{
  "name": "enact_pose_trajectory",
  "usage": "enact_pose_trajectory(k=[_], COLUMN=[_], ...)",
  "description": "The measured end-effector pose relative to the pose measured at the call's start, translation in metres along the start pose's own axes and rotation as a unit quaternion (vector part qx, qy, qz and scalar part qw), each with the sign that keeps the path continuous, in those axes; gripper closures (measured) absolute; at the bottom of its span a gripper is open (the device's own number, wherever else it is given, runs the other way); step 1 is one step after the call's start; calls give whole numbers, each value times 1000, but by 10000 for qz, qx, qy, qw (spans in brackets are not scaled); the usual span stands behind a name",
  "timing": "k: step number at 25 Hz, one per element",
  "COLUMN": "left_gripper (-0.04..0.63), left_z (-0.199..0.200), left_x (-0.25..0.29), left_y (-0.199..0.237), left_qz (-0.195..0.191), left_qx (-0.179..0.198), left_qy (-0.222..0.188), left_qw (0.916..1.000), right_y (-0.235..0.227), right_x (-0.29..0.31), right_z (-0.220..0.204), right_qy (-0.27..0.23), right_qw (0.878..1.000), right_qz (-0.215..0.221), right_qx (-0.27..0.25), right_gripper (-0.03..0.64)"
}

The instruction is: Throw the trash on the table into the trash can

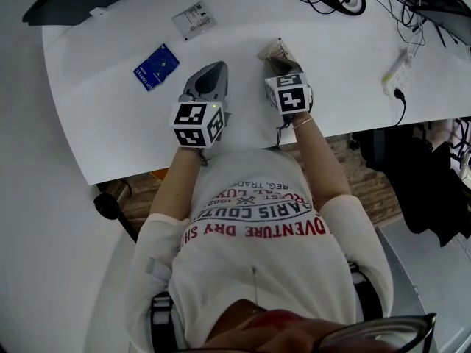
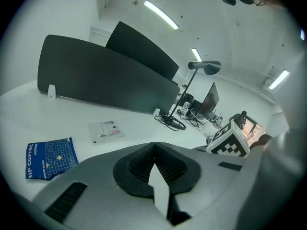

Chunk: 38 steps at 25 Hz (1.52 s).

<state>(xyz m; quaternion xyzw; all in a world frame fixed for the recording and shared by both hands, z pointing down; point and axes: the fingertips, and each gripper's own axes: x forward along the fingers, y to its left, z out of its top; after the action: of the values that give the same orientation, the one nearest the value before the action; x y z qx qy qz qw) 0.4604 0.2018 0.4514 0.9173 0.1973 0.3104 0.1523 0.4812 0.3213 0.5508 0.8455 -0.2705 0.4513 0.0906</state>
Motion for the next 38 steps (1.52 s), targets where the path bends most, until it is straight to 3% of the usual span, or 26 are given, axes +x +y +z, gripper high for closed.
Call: enact_pose_trajectory(k=[6, 11, 15, 19, 22, 28, 35, 38], left_gripper=[572, 572, 572, 572, 572, 572, 572, 572], left_z=[3, -3, -9, -24, -49, -136, -259, -312], left_x=[-29, -82, -140, -206, -268, -412, -558, -605], left_y=[-14, -19, -9, 22, 54, 109, 136, 144], left_qz=[92, 413, 989, 1673, 2318, 3697, 4560, 4778], left_qx=[77, -35, -277, -551, -888, -1807, -2699, -3024], left_qy=[-292, -695, -1211, -1562, -1834, -2278, -2470, -2474], left_qw=[9995, 9967, 9873, 9719, 9512, 8825, 8113, 7868], right_y=[19, 71, 135, 212, 284, 449, 620, 675], right_x=[-35, -84, -111, -118, -117, -116, -128, -128], right_z=[7, 33, 47, 49, 44, 4, -96, -151], right_qy=[-517, -1440, -1800, -1815, -1704, -1372, -750, -398], right_qw=[9984, 9875, 9720, 9547, 9350, 8714, 8049, 7751], right_qz=[86, 484, 1017, 1650, 2206, 3437, 4242, 4477], right_qx=[-204, -431, -1117, -1685, -2193, -3221, -4081, -4440], right_gripper=[580, 581, 580, 581, 581, 580, 580, 580])
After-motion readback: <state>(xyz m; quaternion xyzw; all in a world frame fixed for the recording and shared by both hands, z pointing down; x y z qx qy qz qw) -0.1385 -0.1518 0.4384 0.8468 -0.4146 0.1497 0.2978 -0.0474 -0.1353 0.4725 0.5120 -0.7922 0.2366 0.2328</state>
